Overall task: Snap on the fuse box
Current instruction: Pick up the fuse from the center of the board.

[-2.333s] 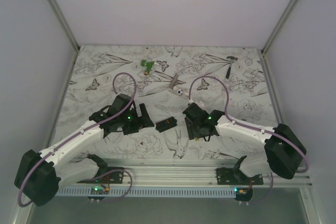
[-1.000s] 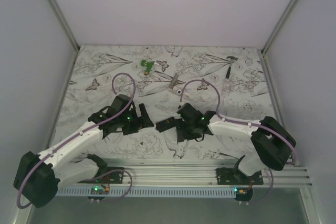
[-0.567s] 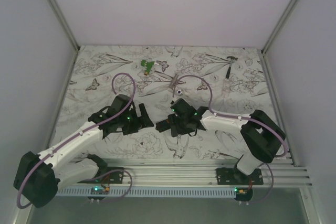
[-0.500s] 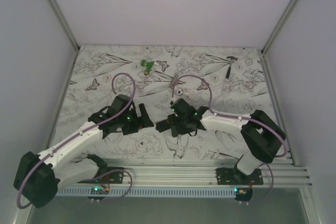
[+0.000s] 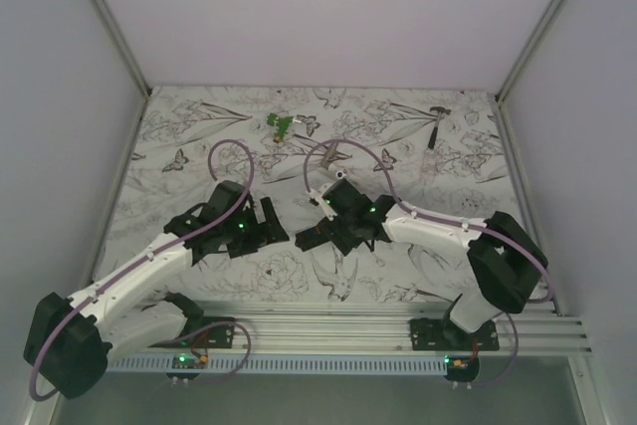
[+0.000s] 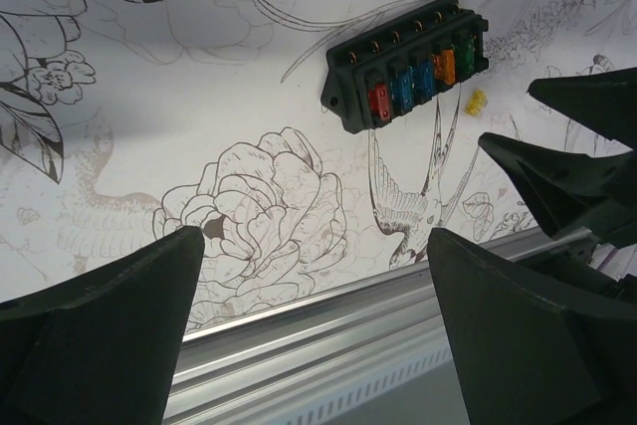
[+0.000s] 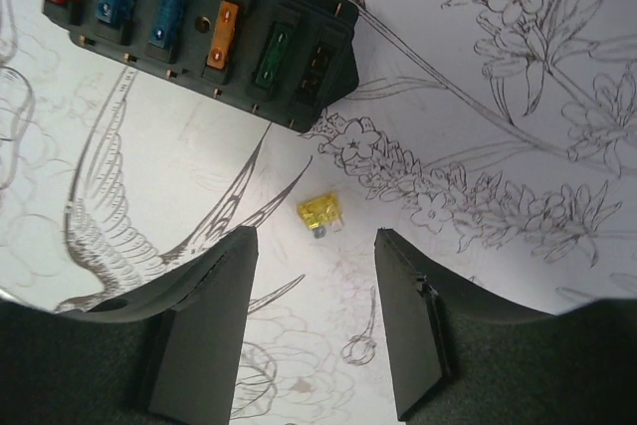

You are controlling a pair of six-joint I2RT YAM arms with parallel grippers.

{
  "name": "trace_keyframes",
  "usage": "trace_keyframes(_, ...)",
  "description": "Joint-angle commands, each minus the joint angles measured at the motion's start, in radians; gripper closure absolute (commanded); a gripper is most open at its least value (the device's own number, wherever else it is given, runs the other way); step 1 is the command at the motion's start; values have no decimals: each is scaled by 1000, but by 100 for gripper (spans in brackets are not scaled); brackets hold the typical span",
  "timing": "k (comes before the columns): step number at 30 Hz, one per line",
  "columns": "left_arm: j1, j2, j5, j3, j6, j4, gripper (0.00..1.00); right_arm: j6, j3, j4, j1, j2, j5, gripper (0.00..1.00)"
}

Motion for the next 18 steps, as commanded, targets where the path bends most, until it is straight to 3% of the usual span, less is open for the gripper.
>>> trace_keyframes(1, 20, -30, -38, -13, 6, -54, 1, -162, 50, -34, 6, 60, 22, 44)
trace_keyframes(18, 109, -90, -36, -48, 4, -89, 0, -223, 83, -44, -6, 178, -30, 64)
